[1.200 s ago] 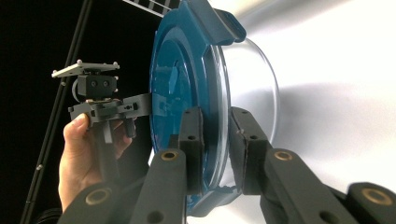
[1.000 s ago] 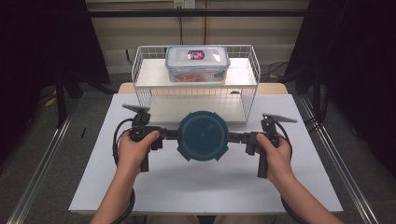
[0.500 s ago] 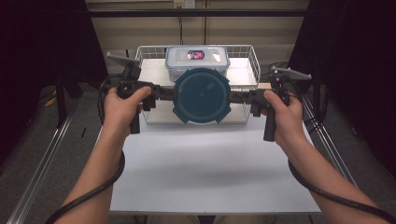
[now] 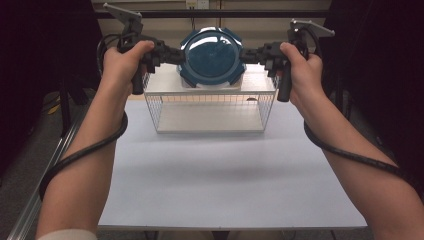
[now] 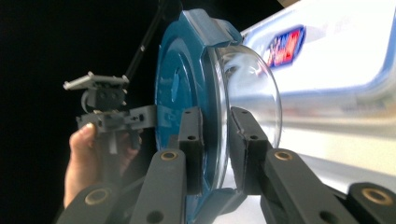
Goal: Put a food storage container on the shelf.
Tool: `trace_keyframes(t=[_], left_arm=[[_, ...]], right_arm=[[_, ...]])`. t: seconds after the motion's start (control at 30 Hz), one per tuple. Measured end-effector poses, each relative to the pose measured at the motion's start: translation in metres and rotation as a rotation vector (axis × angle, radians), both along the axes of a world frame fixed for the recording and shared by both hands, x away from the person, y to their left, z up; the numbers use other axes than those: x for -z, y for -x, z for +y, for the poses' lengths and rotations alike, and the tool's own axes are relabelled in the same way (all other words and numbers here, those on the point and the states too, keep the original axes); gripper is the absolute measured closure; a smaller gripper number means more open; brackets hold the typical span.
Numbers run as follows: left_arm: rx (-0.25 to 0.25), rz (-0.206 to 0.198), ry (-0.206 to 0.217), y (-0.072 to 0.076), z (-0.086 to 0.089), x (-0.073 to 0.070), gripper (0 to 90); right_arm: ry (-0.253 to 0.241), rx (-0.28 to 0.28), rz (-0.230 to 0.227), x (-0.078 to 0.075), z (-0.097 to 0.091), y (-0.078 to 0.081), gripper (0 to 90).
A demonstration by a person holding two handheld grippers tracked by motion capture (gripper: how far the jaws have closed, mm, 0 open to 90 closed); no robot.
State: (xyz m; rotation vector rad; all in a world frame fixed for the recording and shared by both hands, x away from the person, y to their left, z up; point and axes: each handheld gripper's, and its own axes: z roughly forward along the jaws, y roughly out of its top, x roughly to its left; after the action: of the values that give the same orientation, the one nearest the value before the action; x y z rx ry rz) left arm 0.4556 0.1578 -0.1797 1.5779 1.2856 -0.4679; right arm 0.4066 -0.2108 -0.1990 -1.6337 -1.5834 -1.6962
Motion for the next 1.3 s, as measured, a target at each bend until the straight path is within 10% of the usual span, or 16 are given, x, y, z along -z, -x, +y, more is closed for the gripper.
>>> trace_keyframes(t=[0.4, 0.7, 1.0, 1.3], left_arm=[[-0.037, 0.104, -0.018, -0.083, -0.007, 0.002, 75.3], [-0.101, 0.103, -0.033, -0.104, -0.01, 0.015, 72.5], [-0.117, -0.001, -0.112, -0.088, -0.01, 0.015, 44.1], [-0.107, -0.091, -0.032, -0.025, 0.004, 0.033, 21.8]], right_arm=[[-0.057, 0.069, 0.082, 0.002, -0.003, -0.077, 76.6], [-0.089, 0.103, 0.17, 0.025, -0.003, -0.108, 75.1], [-0.05, 0.147, 0.076, 0.025, -0.007, -0.1, 57.2], [-0.062, 0.139, -0.01, 0.042, -0.013, -0.046, 39.8]])
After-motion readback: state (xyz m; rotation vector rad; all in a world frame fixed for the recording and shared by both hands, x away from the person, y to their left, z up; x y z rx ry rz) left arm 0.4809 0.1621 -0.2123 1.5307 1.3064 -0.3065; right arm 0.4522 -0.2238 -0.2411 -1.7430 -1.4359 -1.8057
